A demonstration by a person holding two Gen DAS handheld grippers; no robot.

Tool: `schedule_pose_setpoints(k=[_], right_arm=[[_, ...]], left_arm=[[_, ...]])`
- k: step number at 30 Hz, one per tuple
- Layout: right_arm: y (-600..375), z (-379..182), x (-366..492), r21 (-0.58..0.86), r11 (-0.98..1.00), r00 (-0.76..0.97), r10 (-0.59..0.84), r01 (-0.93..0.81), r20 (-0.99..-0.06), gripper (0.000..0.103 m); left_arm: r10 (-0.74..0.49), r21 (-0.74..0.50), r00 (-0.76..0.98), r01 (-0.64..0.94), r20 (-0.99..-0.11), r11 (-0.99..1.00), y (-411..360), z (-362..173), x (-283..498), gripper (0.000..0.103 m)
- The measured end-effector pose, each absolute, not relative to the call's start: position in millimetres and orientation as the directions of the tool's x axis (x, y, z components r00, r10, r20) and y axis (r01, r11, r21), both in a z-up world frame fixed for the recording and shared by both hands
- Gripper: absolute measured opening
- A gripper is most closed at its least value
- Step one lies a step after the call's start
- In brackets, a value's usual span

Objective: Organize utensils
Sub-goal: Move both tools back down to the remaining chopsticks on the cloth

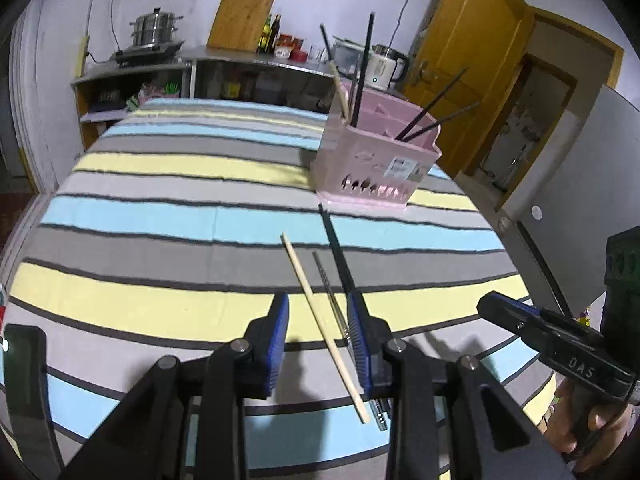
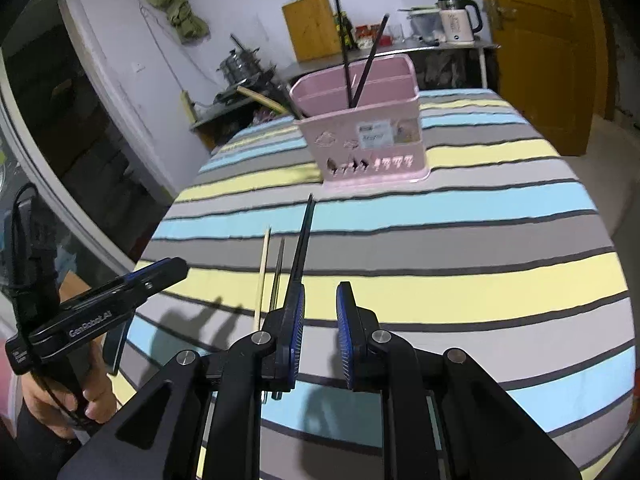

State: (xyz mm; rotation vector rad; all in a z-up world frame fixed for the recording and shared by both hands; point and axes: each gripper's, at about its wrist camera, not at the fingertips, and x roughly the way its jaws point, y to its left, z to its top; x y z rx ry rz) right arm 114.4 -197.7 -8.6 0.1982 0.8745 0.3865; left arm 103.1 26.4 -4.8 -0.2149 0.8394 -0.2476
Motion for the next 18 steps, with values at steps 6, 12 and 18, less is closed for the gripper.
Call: schedule_pose_setpoints(k=[6, 12, 18], right_arm=[[-183, -21, 131, 0.325, 0.909, 0.539, 0.417, -0.261, -0.732, 0.016], [-166, -39, 155, 0.326, 0.906, 0.501, 0.421, -0.269, -0.756, 0.016], [-151, -57, 181, 0.317, 0.909, 0.469, 0.412, -0.271, -0.781, 0.015]], left_arm=[[-0.309, -0.297, 0.61, 0.123, -0.73, 0.947, 25, -23, 120, 0.031], [-0.298, -0.296, 0.574, 0.101, -0.763, 0.95, 23, -45, 147, 0.031], [-0.277, -0.279, 0.541, 0.081, -0.794, 0.957, 19, -66, 169, 0.031]])
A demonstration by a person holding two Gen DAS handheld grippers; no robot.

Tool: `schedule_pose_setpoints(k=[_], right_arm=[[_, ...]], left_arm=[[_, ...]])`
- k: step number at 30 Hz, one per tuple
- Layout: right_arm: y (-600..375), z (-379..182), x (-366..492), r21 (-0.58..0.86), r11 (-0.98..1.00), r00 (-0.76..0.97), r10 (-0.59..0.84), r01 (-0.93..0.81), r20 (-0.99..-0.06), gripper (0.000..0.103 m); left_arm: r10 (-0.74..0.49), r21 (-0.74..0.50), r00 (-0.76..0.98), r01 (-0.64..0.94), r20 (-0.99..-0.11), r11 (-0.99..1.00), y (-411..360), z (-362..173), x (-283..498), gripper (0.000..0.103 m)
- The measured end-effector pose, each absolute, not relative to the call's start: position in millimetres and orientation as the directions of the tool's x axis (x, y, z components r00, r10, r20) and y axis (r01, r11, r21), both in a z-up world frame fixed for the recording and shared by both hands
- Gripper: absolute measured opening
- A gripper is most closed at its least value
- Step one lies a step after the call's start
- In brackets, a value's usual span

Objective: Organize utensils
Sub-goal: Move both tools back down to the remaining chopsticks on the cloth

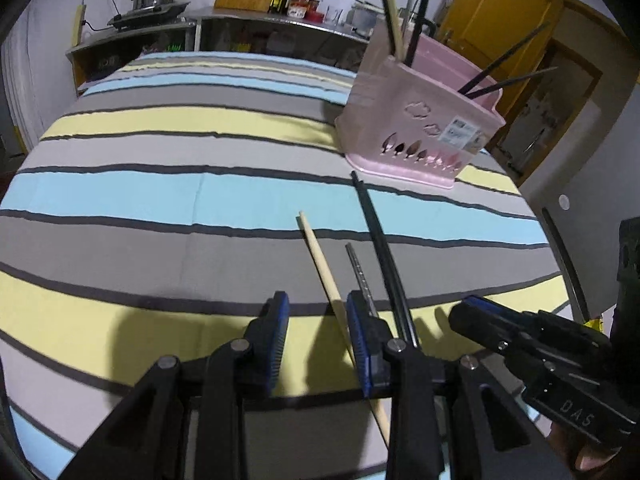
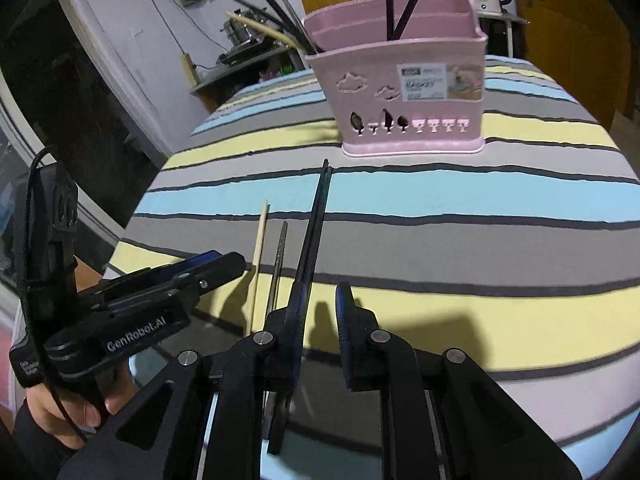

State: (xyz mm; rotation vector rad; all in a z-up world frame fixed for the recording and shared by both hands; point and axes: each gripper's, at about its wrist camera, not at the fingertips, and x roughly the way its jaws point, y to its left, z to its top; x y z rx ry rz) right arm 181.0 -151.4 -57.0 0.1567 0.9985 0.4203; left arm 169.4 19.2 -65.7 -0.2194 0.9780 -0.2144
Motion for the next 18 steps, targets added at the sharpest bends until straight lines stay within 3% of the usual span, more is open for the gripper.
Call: schedule_pose_setpoints(k=[12, 18], right_arm=[[-129, -80, 212, 0.317, 0.908, 0.433, 0.411, -0.275, -0.802, 0.014], [-131, -80, 211, 0.295, 0.916, 0.433, 0.39, -0.271, -0.813, 0.014]], left_arm=[[-0.238, -0.229, 0.541, 0.085, -0.807, 0.97, 13, -70, 181, 0.031], [-0.182, -0.149, 0.541, 0.105, -0.821, 0.983, 6, -70, 184, 0.014]])
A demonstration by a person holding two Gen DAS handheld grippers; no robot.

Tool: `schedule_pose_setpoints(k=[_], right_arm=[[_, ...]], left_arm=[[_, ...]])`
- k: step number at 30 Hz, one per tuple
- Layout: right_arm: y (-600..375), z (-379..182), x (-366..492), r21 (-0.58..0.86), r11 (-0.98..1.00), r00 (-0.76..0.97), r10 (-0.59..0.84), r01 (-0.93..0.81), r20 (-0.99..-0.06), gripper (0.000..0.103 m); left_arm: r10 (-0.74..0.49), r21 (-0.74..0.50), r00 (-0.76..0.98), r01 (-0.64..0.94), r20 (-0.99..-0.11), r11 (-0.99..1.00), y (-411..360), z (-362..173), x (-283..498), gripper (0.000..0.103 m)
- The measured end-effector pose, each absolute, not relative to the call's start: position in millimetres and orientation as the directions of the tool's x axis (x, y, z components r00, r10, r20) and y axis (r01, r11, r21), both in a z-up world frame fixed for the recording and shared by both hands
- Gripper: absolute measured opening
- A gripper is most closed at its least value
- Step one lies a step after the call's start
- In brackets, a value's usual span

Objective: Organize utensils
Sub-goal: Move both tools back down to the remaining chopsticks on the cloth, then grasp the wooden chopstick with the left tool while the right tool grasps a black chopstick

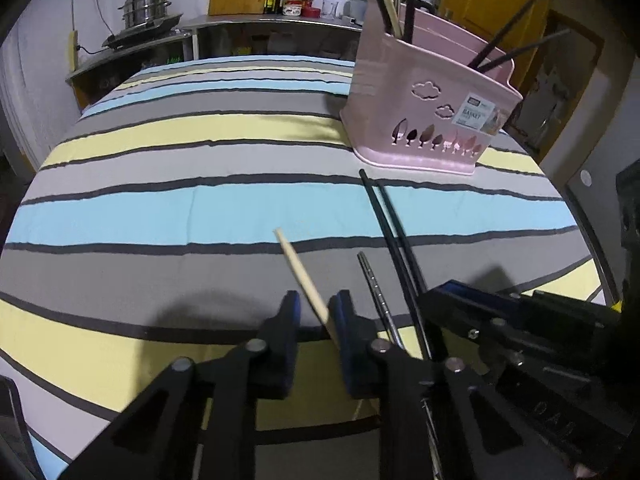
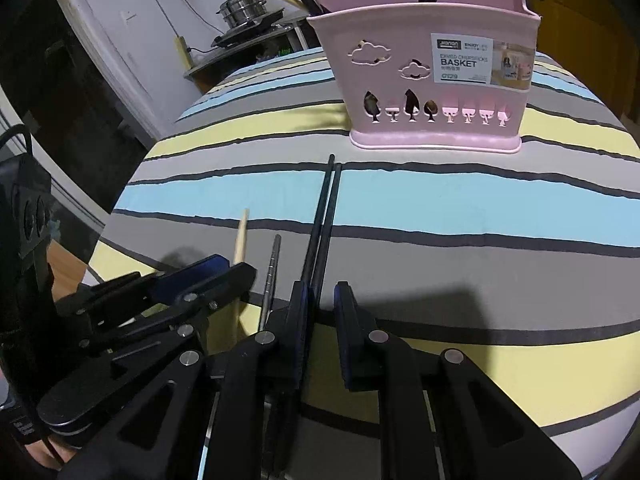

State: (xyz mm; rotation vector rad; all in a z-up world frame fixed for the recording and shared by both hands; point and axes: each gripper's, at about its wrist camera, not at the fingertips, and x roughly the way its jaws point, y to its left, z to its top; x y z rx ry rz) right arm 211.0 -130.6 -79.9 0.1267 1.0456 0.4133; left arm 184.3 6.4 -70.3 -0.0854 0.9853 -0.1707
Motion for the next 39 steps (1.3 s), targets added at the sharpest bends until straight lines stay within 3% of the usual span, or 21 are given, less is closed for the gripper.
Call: schedule_pose_setpoints(k=[10, 20, 35, 39], right_arm=[[-151, -79, 206, 0.266, 0.93, 0.411, 0.352, -0.252, -0.841, 0.014], [-167, -77, 216, 0.289, 0.94, 0.421, 0.339, -0.18, -0.841, 0.014], [-158, -81, 264, 0.261, 0.955, 0.436, 0.296, -0.139, -0.85, 0.013], [-156, -80, 268, 0.245, 0.959, 0.434, 0.284, -0.144, -0.855, 0.008]], left_arm=[[-0.19, -0.098, 0.512, 0.201, -0.837, 0.975, 18, -68, 178, 0.008], [-0.247, -0.184, 0.488, 0.173, -0.837, 0.967, 26, -69, 191, 0.01], [-0.168, -0.091, 0.471, 0.183, -0.866, 0.979, 11, -71, 219, 0.01], [-0.165, -0.086, 0.47, 0.184, -0.867, 0.979, 10, -70, 220, 0.006]])
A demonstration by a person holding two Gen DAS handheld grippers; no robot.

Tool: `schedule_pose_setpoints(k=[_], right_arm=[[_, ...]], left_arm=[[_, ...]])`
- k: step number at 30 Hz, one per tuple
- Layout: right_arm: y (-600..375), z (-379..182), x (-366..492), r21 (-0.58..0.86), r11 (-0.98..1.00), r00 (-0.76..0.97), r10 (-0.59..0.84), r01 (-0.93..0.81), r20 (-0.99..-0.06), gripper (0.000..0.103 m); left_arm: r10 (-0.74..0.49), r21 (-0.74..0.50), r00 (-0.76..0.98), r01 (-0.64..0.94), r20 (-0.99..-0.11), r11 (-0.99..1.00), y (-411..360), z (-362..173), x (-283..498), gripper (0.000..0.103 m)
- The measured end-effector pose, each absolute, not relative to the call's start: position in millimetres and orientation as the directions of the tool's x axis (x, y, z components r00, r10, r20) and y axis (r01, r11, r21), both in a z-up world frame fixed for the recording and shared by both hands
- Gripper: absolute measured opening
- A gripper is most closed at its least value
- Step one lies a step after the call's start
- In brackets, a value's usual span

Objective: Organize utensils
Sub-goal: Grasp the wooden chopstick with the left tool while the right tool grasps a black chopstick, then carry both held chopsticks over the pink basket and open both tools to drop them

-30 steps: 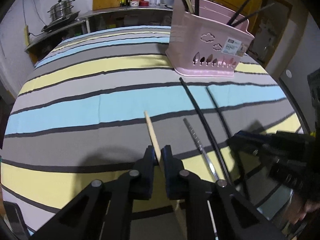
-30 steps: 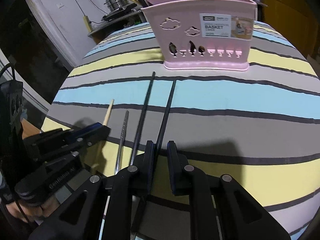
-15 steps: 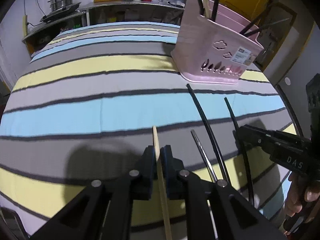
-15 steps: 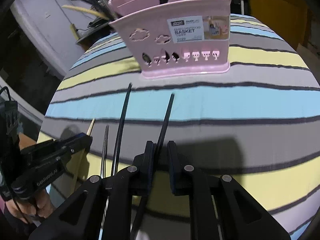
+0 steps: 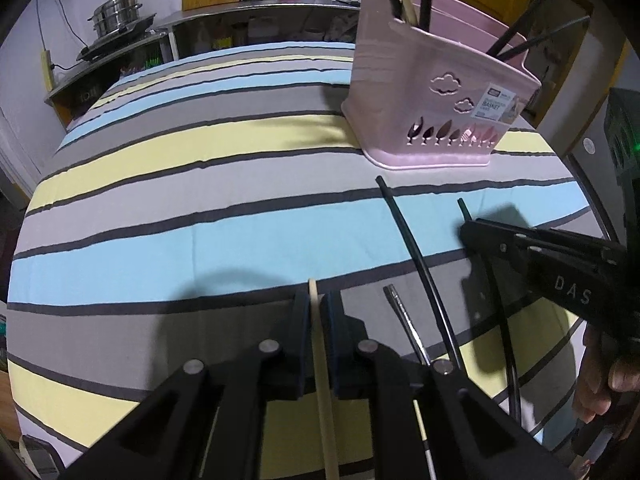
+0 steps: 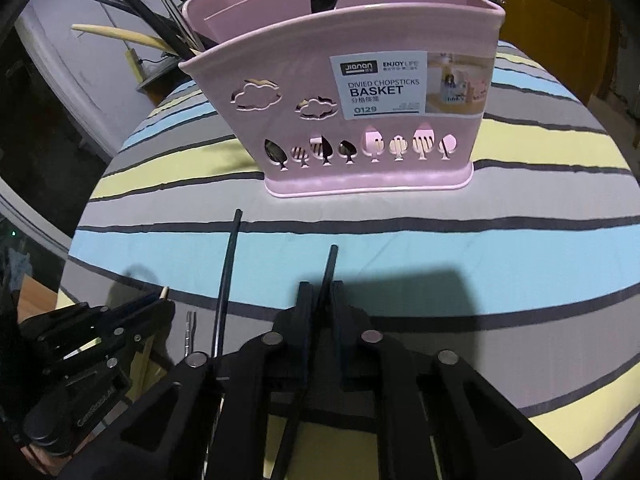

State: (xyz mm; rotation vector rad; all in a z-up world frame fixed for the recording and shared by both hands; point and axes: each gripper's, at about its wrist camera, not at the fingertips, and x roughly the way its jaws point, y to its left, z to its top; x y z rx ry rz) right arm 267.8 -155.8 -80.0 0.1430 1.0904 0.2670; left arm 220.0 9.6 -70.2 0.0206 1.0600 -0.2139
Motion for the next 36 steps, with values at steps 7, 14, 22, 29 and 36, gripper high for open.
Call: schedule_pose_setpoints(k=[7, 14, 22, 29, 36], right_arm=[[-164, -58, 259, 0.286, 0.943, 0.457, 0.333, -0.17, -0.825, 0.007], [-178, -9, 239, 0.314, 0.926, 0.525, 0.377, -0.209, -0.763, 0.006], [-194, 63, 206, 0.3, 0.918, 0.628, 0.396, -0.259, -0.67, 0.004], [-196, 109, 179, 0.252, 0.925, 0.698, 0.379, -0.284, -0.607, 0.004], [-200, 127, 159, 0.22, 0.932, 0.73, 0.363, -0.289, -0.579, 0.004]], left_arm=[[-0.2, -0.128, 0.482, 0.178, -0.853, 0.976, 12, -56, 220, 0.005], [-0.219, -0.131, 0.549, 0.194, -0.807, 0.972, 16, -11, 207, 0.005], [-0.252, -0.127, 0.638, 0.236, -0.728, 0.963, 17, 55, 182, 0.005], [-0.266, -0.108, 0.687, 0.265, -0.676, 0.958, 13, 96, 162, 0.005], [-0.277, -0.104, 0.709, 0.278, -0.649, 0.955, 8, 115, 155, 0.005]])
